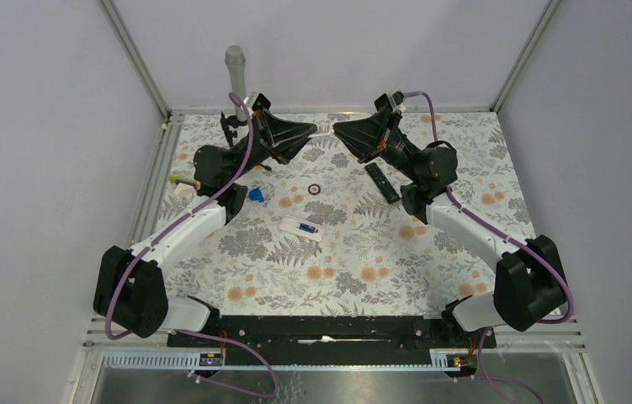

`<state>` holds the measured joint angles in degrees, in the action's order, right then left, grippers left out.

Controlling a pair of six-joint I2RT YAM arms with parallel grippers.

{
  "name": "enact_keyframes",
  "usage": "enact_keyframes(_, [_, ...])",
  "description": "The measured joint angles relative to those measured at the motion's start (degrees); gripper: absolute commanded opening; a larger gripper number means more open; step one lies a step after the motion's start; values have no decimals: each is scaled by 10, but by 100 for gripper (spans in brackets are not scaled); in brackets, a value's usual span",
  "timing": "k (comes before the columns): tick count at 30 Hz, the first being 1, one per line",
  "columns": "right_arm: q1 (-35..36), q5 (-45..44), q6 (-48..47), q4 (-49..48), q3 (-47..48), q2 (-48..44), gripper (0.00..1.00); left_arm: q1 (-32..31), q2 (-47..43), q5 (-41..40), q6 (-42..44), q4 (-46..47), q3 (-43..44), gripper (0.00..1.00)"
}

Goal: Load the batteries into the remote control
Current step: Adjust the battery cover.

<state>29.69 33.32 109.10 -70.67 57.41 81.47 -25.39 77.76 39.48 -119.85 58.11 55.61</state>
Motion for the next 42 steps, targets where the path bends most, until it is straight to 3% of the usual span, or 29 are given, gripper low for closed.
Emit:
enact_keyframes(6, [-7, -12, -5, -16, -38, -4, 60, 8, -1, -4, 5, -2, -11, 0])
enact_keyframes(10, [-39, -9, -72, 70, -82, -46, 82, 31, -23, 12, 88, -104, -14, 0])
enact_keyframes(12, [-55, -8, -145, 152, -82, -82, 87, 43, -39, 24, 158, -179, -12, 0])
enact_keyframes(17, [-61, 14, -329, 348, -23, -142, 89, 51, -50, 34, 369, -415, 39, 0])
enact_keyframes(23, [-21, 29, -438, 493, 6, -122, 83, 50, -54, 42, 494, -534, 48, 0])
enact_keyframes(29, [3, 16, -490, 573, 6, -101, 70, 50, -54, 54, 524, -556, 48, 0])
enact_keyframes(37, [4, 12, -495, 552, 2, -98, 49, 50, -54, 60, 525, -556, 47, 0])
enact_keyframes(42, [5, 12, -483, 523, -21, -91, 47, 50, -54, 65, 513, -539, 37, 0])
